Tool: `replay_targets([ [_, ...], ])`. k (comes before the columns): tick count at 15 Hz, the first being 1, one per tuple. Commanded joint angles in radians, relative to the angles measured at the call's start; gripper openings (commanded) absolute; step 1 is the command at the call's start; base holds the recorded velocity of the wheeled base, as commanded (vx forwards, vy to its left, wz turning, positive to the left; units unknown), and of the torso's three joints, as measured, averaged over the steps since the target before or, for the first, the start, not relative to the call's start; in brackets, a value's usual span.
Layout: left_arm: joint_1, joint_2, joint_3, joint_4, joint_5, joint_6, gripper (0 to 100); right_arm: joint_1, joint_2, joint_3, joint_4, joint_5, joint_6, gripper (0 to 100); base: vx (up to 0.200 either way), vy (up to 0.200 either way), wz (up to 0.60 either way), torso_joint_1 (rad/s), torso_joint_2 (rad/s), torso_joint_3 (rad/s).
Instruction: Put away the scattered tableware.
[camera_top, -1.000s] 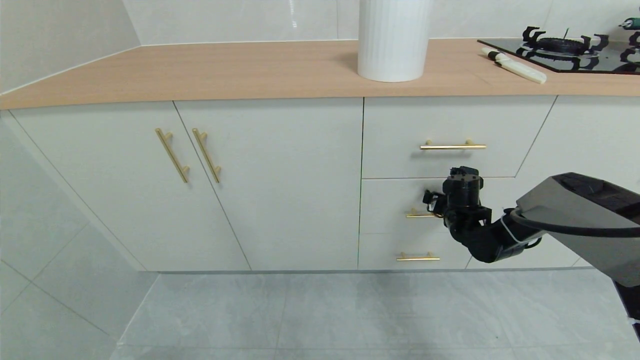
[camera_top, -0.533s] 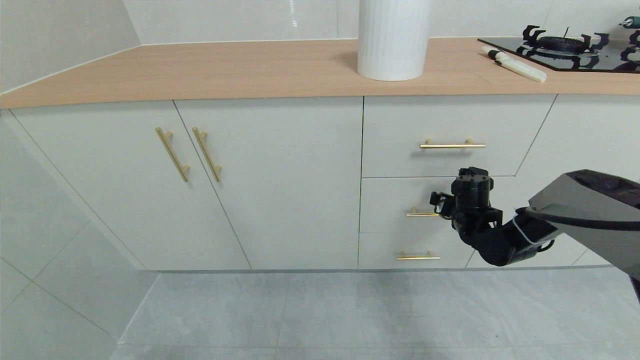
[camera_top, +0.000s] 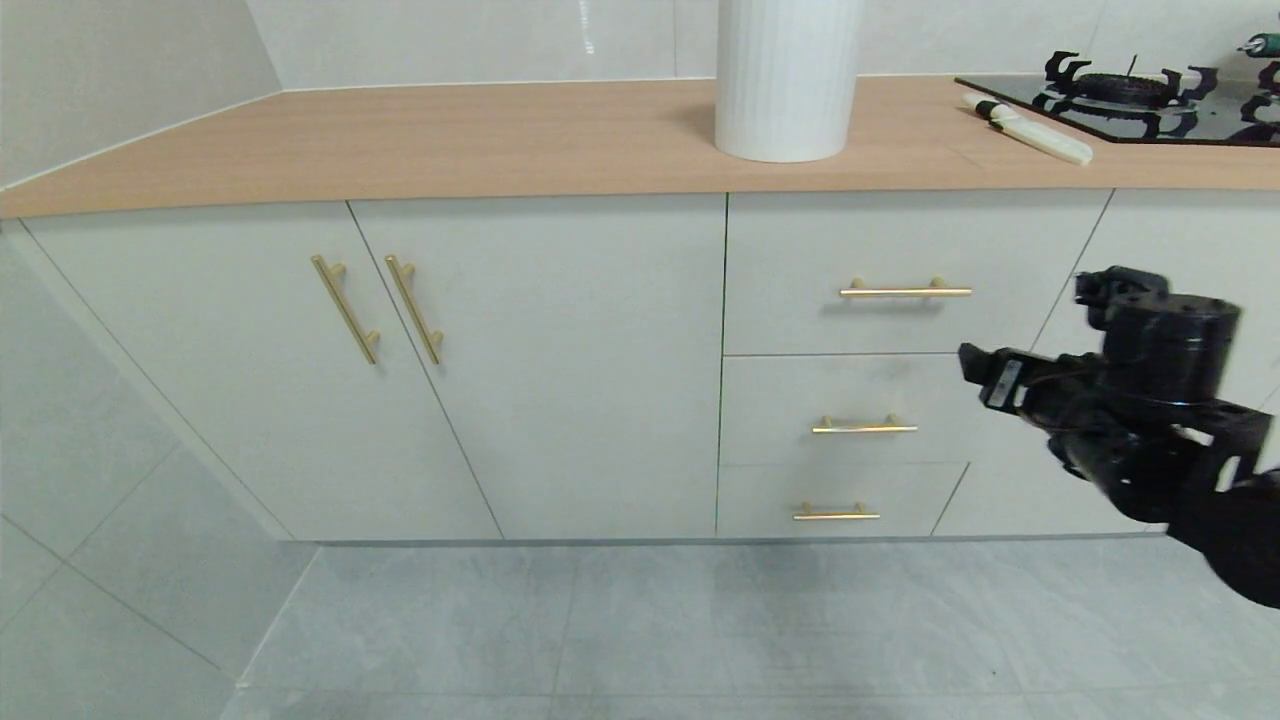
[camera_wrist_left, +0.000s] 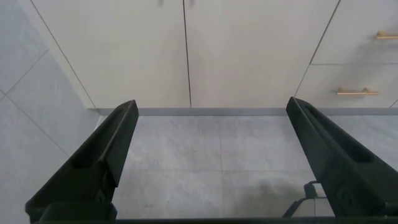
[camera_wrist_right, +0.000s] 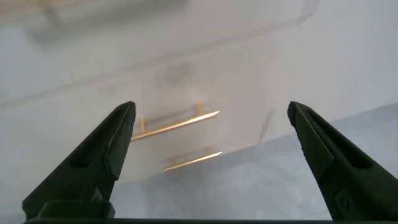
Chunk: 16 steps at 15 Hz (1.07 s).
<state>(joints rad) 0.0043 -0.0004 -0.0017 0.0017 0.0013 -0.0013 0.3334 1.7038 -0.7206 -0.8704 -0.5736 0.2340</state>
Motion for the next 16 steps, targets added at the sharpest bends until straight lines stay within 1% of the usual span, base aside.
replay_targets([
  [1, 0.0, 0.0, 0.0, 0.0, 0.0, 0.0, 100, 0.013, -0.428, 0.233, 0.001, -0.063, -0.131, 100, 0.0, 0.0, 0.0, 0.0, 0.0, 0.0],
  [2, 0.0, 0.0, 0.0, 0.0, 0.0, 0.0, 100, 0.012, -0.578, 0.336, 0.007, -0.061, -0.216, 100, 0.0, 0.0, 0.0, 0.0, 0.0, 0.0],
  [3, 0.0, 0.0, 0.0, 0.0, 0.0, 0.0, 100, 0.004, -0.693, 0.418, 0.008, -0.057, -0.272, 100, 0.0, 0.0, 0.0, 0.0, 0.0, 0.0],
  [4, 0.0, 0.0, 0.0, 0.0, 0.0, 0.0, 100, -0.014, -0.81, 0.486, 0.024, -0.057, -0.331, 100, 0.0, 0.0, 0.0, 0.0, 0.0, 0.0],
  [5, 0.0, 0.0, 0.0, 0.0, 0.0, 0.0, 100, -0.056, -0.918, 0.529, 0.056, -0.057, -0.395, 100, 0.0, 0.0, 0.0, 0.0, 0.0, 0.0],
  [6, 0.0, 0.0, 0.0, 0.0, 0.0, 0.0, 100, -0.109, -1.03, 0.547, 0.122, -0.055, -0.443, 100, 0.0, 0.0, 0.0, 0.0, 0.0, 0.0],
  [7, 0.0, 0.0, 0.0, 0.0, 0.0, 0.0, 100, -0.155, -1.147, 0.547, 0.237, -0.054, -0.461, 100, 0.0, 0.0, 0.0, 0.0, 0.0, 0.0],
  [11, 0.0, 0.0, 0.0, 0.0, 0.0, 0.0, 100, -0.231, -1.567, 0.495, 0.749, -0.018, -0.466, 100, 0.0, 0.0, 0.0, 0.0, 0.0, 0.0],
  [12, 0.0, 0.0, 0.0, 0.0, 0.0, 0.0, 100, -0.237, -1.607, 0.498, 0.797, -0.014, -0.464, 100, 0.0, 0.0, 0.0, 0.0, 0.0, 0.0],
  [14, 0.0, 0.0, 0.0, 0.0, 0.0, 0.0, 100, -0.295, -1.632, 0.509, 0.797, -0.017, -0.443, 100, 0.0, 0.0, 0.0, 0.0, 0.0, 0.0],
  [15, 0.0, 0.0, 0.0, 0.0, 0.0, 0.0, 100, -0.306, -1.639, 0.512, 0.801, -0.012, -0.446, 100, 0.0, 0.0, 0.0, 0.0, 0.0, 0.0],
  [16, 0.0, 0.0, 0.0, 0.0, 0.0, 0.0, 100, -0.347, -1.682, 0.549, 0.844, 0.032, -0.46, 100, 0.0, 0.0, 0.0, 0.0, 0.0, 0.0],
])
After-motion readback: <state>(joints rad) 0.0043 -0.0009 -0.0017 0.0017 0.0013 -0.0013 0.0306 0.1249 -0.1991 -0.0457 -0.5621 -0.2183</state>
